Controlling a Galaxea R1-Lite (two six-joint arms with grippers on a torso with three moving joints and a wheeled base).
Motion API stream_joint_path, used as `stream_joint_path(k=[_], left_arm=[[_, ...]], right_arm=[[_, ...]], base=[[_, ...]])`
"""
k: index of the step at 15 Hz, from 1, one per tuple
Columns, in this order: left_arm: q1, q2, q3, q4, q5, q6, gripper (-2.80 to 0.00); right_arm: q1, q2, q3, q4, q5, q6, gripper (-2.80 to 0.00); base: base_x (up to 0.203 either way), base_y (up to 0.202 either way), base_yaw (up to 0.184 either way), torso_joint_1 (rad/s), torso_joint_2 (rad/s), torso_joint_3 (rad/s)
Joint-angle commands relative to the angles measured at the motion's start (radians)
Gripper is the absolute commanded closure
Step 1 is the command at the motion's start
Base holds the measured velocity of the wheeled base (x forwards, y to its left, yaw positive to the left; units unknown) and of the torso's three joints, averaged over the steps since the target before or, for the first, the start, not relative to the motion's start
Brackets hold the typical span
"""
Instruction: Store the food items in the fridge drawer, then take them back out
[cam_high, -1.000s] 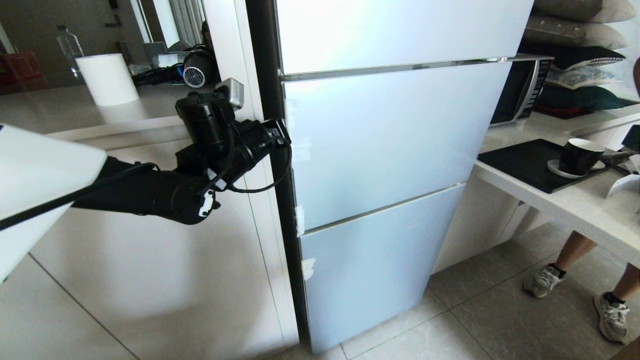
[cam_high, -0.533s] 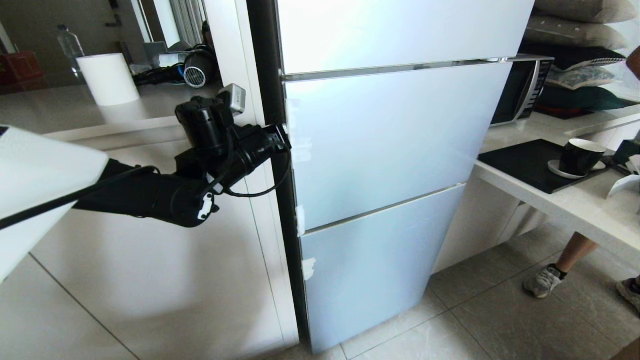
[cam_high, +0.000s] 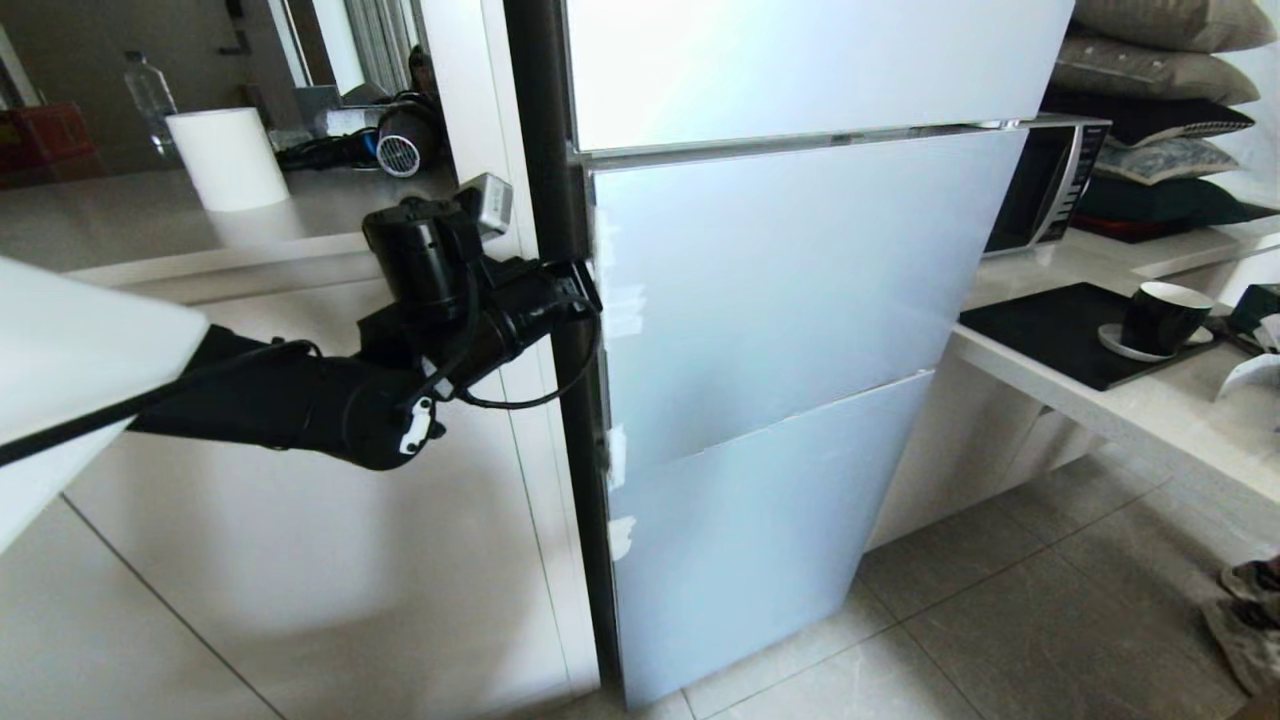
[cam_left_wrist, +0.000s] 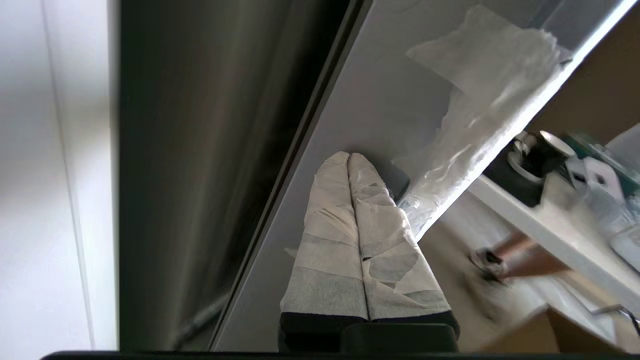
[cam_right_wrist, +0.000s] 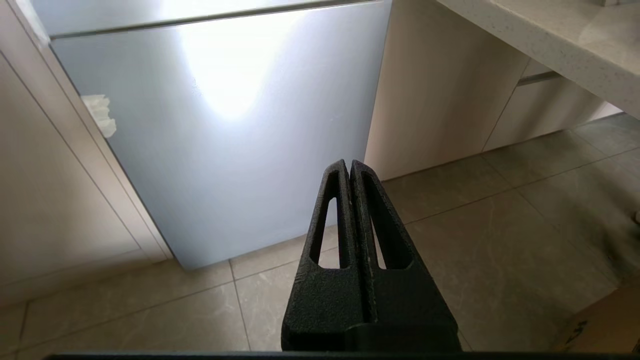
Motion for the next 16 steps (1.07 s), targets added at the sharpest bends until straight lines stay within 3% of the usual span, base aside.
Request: stream_joint_path(k=[1,4,9,16], left_arm=[[-0.008,-0.015,0.022,-0.013,-0.002,-0.002,0.00],[-0.024,-0.069,0.108,-0.032,-0.002,-0.001,0.00],[-0.077,-0.130,0.256,-0.121,-0.001,0.058,0.00],[-0.212,-0.289,0.390,-0.121,-0.004,0.063,0.00]], right_arm=[[0.001,0.001,0.000,0.000,0.000,-0.001,0.00],[0.001,0.001,0.000,0.000,0.000,-0.001,0.00],[-0.001,0.001,0.000,0.000,0.000,-0.001,0.00],[0.000,0.001,0.000,0.000,0.000,-0.001,0.00]], base=[[0.000,0.000,0.000,0.000,0.00,0.000],[0.000,0.000,0.000,0.000,0.00,0.000],[0.000,0.000,0.000,0.000,0.00,0.000],[0.000,0.000,0.000,0.000,0.00,0.000]])
